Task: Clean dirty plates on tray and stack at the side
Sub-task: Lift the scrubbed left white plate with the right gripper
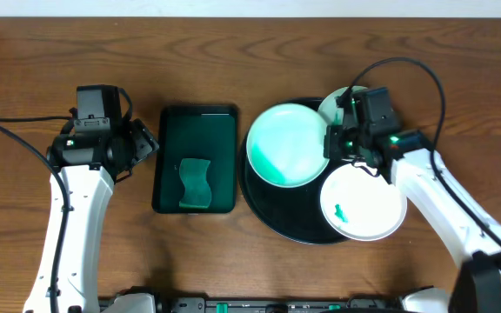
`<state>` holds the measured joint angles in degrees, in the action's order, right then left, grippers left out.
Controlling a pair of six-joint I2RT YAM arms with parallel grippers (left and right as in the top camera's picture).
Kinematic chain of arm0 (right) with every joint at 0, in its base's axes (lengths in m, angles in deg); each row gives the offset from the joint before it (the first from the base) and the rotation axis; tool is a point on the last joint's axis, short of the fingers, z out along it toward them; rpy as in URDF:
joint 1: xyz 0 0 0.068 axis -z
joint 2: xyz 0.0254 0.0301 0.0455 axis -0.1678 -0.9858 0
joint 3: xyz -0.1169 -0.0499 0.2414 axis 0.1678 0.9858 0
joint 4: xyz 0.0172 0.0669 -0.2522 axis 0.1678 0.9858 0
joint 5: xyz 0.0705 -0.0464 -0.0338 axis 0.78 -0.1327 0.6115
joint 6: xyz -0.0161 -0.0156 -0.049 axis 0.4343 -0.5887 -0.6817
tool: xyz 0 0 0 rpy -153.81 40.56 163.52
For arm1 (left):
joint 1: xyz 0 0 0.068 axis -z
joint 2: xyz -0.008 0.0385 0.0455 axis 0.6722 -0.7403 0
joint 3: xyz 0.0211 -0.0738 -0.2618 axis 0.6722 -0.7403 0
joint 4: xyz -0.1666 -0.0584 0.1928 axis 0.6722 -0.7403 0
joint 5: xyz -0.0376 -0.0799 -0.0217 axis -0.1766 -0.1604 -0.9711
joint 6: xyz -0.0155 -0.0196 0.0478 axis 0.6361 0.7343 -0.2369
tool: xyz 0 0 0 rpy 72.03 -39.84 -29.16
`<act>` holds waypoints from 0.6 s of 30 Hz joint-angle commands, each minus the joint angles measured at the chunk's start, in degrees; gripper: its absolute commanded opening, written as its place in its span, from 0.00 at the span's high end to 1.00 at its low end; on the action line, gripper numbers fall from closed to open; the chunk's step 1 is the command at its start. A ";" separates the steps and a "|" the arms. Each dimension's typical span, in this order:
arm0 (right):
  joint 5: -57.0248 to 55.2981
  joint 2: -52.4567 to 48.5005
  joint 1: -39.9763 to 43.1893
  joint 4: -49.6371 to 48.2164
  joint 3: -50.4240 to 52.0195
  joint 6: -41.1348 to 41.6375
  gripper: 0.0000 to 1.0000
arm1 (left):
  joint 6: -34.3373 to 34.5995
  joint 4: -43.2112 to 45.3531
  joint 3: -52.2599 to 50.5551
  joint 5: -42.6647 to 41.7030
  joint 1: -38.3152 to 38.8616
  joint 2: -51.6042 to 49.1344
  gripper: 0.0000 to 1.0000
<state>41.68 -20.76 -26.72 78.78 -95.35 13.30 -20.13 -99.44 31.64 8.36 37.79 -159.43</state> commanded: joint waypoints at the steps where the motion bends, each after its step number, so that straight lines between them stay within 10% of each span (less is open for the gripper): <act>1: 1.09 3.19 0.72 -0.59 -0.24 3.02 0.99 | -0.17 -0.26 0.46 0.31 -0.26 0.09 0.20; 18: -5.42 3.45 -6.01 -4.22 -0.24 9.88 0.99 | -0.17 -0.26 0.46 0.33 -0.26 0.09 0.20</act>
<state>39.43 -17.39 -29.67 76.18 -95.35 20.60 -20.13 -99.42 31.64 8.33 37.79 -159.43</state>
